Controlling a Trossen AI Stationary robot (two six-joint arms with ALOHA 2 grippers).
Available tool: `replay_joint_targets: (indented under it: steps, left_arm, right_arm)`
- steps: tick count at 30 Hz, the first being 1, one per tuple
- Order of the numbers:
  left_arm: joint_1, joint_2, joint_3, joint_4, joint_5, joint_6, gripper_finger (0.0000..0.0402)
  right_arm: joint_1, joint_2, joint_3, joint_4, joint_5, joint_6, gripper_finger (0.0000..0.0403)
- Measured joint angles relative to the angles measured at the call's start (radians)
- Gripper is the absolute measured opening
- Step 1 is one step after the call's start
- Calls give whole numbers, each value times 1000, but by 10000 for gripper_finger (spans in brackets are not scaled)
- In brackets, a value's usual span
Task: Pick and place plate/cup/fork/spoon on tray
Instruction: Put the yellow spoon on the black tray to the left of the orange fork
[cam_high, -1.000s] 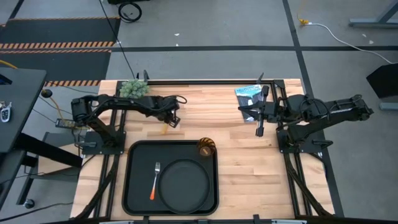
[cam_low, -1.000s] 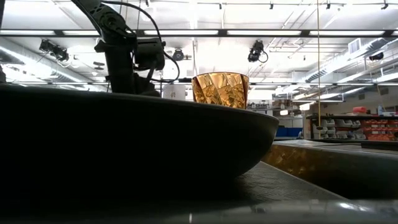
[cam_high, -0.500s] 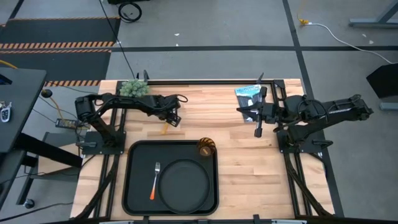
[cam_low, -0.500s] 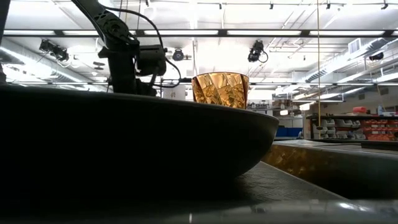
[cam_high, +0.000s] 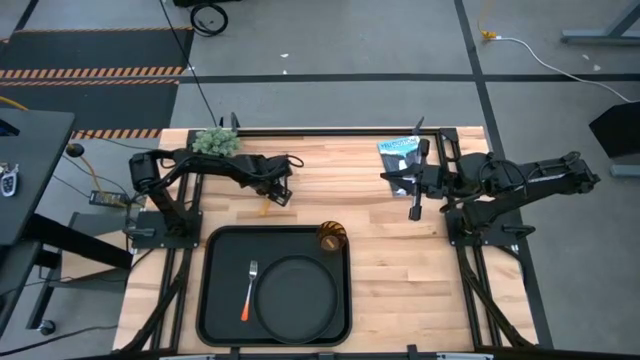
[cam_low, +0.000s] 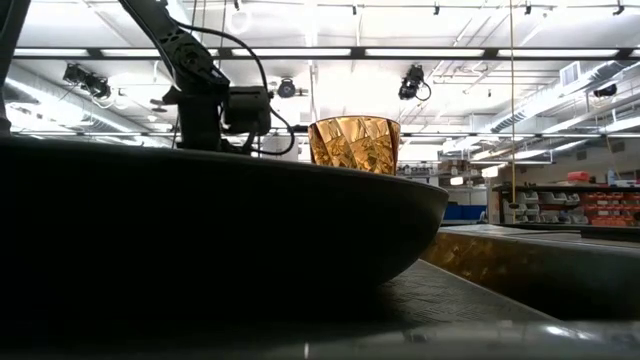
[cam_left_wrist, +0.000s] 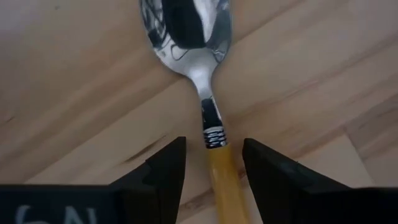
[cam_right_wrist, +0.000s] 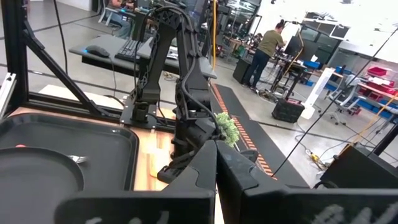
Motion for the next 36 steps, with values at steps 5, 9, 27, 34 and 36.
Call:
replay_joint_targets:
  steps: [5,9,27,34,36]
  left_arm:
    - [0,2,-1,1,7,-12,172]
    - [0,2,-1,1,8,-38,159]
    - [-2,-3,-3,1,10,-112,51]
    - [-2,-59,-6,-14,25,-133,52]
    - [-2,-87,-6,-25,40,-134,52]
  right_arm:
    - [0,0,0,0,0,-3,7]
    - [0,0,0,0,0,-4,7]
    - [0,0,0,11,0,-8,7]
    - [0,0,0,10,0,-9,7]
    - [0,0,0,10,1,-8,7]
